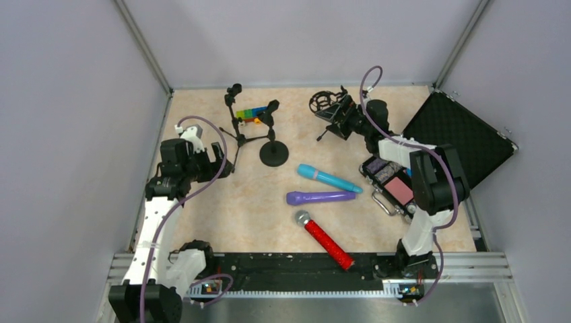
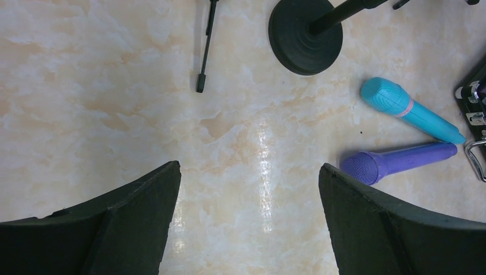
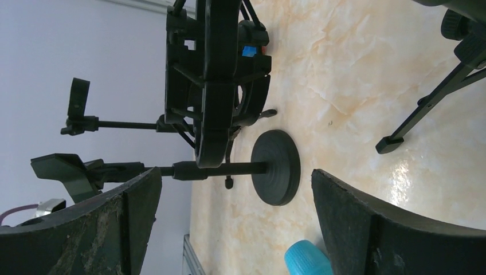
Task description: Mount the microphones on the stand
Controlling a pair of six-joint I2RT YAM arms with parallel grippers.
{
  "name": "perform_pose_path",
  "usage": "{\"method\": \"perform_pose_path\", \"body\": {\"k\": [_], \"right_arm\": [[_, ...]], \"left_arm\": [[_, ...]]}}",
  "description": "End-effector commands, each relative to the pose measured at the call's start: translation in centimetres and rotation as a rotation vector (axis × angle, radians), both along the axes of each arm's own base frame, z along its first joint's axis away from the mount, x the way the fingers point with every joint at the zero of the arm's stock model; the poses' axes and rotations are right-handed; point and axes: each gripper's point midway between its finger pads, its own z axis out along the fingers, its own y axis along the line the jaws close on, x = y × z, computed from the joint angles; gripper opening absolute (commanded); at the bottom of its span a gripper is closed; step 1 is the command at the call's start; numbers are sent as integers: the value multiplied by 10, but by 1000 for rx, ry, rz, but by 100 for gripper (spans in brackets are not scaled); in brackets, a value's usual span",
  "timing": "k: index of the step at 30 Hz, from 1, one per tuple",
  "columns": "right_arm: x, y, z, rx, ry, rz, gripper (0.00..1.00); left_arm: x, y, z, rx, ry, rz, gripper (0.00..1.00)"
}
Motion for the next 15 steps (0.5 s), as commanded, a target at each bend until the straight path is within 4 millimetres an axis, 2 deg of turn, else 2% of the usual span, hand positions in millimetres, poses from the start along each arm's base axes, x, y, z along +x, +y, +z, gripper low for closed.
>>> {"method": "perform_pose_path", "body": {"k": [1,7,15], "right_arm": [[12,8,43,62,-120,21,99],[24,6,48,73,-112,10,99],[43,8,31,50,-47,5,99]], "left_arm": [[5,2,12,25,-49,-4,94],[6,3,11,28,-48,-3,94],[6,7,10,46,-54,14,95]]}}
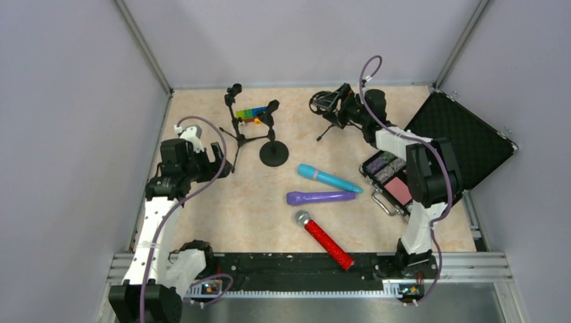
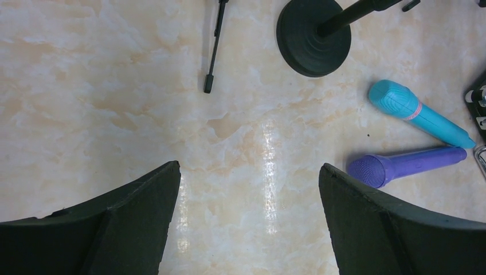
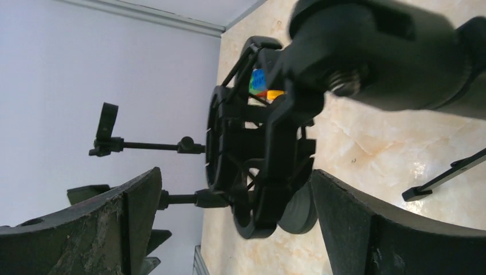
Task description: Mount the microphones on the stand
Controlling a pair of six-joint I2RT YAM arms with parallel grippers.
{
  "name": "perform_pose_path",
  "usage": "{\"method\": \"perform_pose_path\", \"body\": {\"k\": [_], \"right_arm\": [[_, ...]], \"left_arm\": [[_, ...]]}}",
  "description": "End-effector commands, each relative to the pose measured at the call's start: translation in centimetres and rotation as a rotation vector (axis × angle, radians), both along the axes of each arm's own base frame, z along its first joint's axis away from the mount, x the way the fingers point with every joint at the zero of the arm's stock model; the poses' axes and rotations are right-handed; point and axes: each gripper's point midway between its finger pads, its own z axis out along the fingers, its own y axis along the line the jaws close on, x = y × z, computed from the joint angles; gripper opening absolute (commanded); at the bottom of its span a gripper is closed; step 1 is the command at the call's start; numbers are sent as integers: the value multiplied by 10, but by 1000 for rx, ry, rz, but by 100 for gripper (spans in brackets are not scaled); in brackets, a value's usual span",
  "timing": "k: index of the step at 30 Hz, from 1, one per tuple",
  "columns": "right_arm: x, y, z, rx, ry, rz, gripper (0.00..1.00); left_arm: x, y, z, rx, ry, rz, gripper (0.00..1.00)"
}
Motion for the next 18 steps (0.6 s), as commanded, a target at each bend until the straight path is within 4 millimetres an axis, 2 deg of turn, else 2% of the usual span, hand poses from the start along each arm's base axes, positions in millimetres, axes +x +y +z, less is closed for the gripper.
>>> {"method": "perform_pose_path", "body": {"k": [1,7,12,15,18], "right_arm": [[15,1,4,-10,1,0,99],[20,0,-1,-14,13,-9,95],[26,-13,-10,-38,33,-67,94],[29,-17,-8,-29,27,-80,94],[31,-19,-8,-25,22,-82,87]], "left_arm": [[5,3,11,26,-56,-1,95],[6,3,12,27,-58,-3,95],[6,2,12,25,-58,-6,95],[6,3,11,26,-57,-3,94],[6,3,11,27,-54,-2,94]]}}
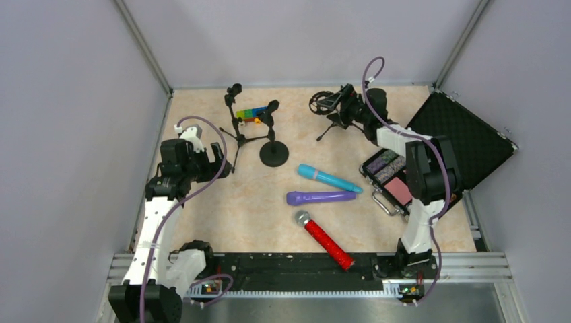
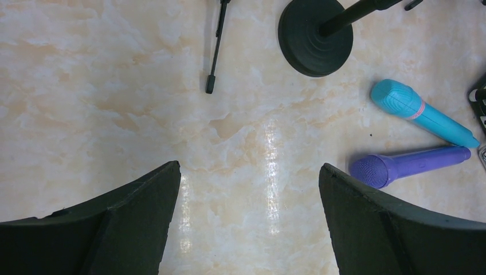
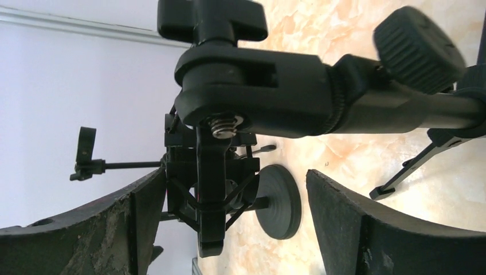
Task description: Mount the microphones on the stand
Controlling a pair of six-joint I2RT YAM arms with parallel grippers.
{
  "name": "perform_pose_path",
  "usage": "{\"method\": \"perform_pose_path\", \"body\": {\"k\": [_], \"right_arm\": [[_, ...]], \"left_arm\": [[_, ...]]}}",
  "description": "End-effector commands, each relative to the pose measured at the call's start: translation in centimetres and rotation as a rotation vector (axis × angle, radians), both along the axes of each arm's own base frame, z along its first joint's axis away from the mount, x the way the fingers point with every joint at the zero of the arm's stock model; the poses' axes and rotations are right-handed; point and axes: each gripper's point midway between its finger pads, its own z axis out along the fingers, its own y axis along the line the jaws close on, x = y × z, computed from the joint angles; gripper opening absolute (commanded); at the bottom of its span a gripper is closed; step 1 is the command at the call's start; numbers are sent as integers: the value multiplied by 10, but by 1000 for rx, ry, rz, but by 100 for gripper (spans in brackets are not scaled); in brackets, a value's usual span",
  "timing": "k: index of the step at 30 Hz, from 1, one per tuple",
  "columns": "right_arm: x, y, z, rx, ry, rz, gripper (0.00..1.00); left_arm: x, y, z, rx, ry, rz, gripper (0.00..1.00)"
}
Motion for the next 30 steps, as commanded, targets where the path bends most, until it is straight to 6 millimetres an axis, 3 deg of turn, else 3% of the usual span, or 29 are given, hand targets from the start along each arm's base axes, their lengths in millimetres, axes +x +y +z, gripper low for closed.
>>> {"method": "perform_pose_path", "body": {"k": [1,6,10,18,30], "right_arm": [[14,-7,14,11,-58,-23,85],[12,-1,19,65,-76,13,61],[8,1,20,84,-84,39,51],[-14,6,26,55,-93,128,39],[-59,12,52,41,-128,279,35]], "left_arm": [[6,1,11,14,-52,-4,94],[6,1,10,14,-46,-4,94],[5,1,11,14,-49,-4,94],[5,2,11,17,-49,-1,94],[4,2,15,20,-56,3,93]]}}
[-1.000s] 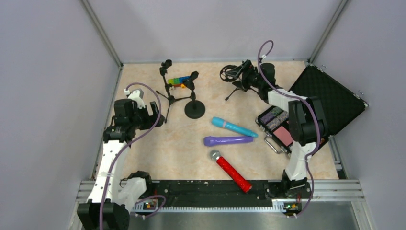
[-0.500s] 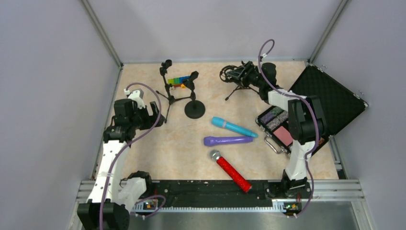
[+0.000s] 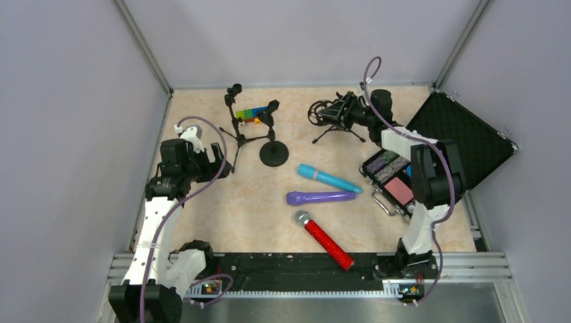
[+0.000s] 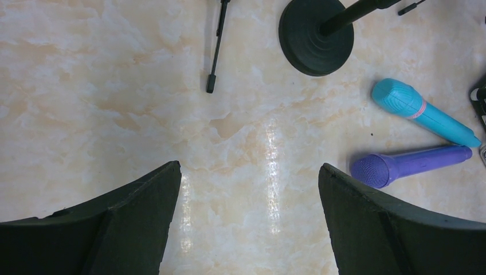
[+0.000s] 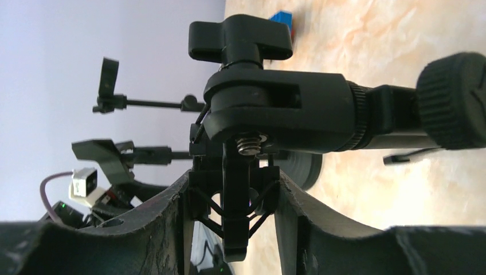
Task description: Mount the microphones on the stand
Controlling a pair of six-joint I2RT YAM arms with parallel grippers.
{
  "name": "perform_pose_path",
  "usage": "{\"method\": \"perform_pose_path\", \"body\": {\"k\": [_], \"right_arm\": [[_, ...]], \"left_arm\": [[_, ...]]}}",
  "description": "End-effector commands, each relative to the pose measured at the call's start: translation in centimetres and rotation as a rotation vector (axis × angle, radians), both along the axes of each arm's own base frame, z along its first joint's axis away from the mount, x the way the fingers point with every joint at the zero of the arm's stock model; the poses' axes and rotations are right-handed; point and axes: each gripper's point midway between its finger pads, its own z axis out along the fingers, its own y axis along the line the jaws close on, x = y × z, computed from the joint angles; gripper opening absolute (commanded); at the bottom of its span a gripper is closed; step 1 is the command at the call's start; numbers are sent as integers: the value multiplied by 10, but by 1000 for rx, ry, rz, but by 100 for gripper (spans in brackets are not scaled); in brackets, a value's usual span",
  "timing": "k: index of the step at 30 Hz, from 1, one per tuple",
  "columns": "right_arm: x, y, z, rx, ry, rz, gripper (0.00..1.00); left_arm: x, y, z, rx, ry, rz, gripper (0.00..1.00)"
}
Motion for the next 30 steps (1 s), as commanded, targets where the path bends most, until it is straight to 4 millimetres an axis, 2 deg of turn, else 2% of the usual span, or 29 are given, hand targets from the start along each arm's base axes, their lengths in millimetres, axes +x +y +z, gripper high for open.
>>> {"method": "perform_pose_path", "body": {"k": [1,9,16,23,30], "right_arm": [[-27,3,41,17,-107,96,34],[-55,2,57,45,-131,122,31],[-76,5,53,79,-111,126,31],[-87,12,48,94,-93,151,31],[-91,14,65,114,-124,160,31]], "left_arm": [[4,3,15,20,-61,7,93],[4,3,15,21,-60,9,93],[5,8,14,36,-56,34,93],[5,8,14,37,-54,35,93],[5,9,14,38,-52,36,93]]}}
